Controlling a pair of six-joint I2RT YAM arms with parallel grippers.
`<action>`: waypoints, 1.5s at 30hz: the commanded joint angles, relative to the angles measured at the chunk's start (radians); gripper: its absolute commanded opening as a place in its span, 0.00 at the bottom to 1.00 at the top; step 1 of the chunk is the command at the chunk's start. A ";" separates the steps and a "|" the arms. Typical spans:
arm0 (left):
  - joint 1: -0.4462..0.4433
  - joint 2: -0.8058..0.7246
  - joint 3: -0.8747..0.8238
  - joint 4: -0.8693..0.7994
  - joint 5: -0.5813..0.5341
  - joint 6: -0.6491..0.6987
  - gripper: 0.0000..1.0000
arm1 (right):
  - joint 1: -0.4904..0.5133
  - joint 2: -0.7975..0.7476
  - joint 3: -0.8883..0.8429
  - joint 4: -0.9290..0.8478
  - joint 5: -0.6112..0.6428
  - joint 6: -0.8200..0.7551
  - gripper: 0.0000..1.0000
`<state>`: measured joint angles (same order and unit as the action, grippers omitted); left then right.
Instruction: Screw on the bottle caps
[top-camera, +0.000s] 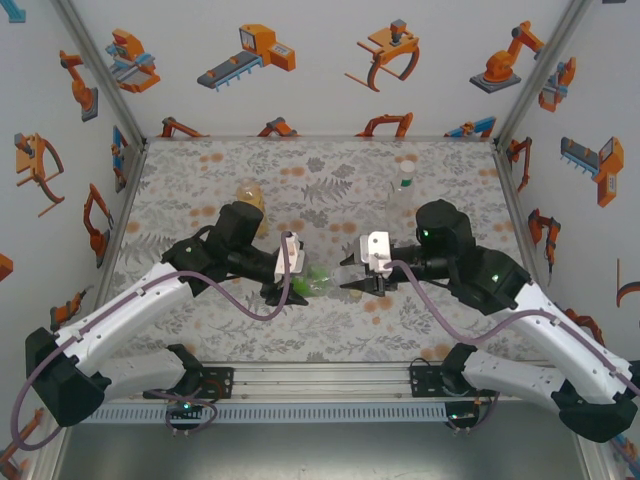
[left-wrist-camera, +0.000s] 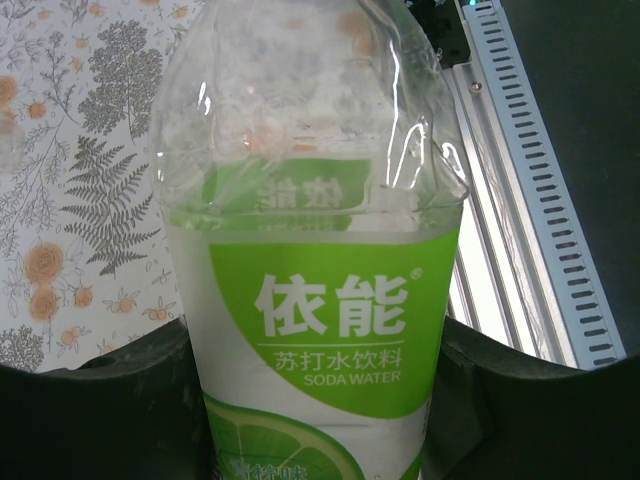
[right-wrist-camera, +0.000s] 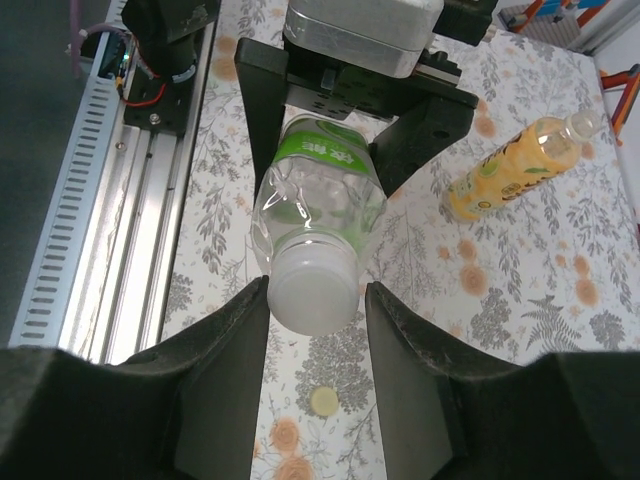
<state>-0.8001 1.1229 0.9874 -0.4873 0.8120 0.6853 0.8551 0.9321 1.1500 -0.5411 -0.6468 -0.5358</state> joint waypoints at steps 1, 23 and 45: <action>-0.008 0.007 0.034 -0.013 0.030 0.019 0.00 | 0.007 -0.018 -0.009 0.051 -0.005 0.022 0.42; -0.008 -0.002 0.023 0.011 0.013 0.010 0.00 | 0.008 -0.026 -0.033 0.084 0.045 0.139 0.14; -0.007 -0.089 -0.064 0.199 -0.370 -0.081 0.00 | 0.005 -0.005 -0.237 0.302 0.554 1.704 0.00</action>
<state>-0.7998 1.0527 0.9203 -0.3946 0.4694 0.6273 0.8574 0.9039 0.9005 -0.1658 -0.1547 0.8734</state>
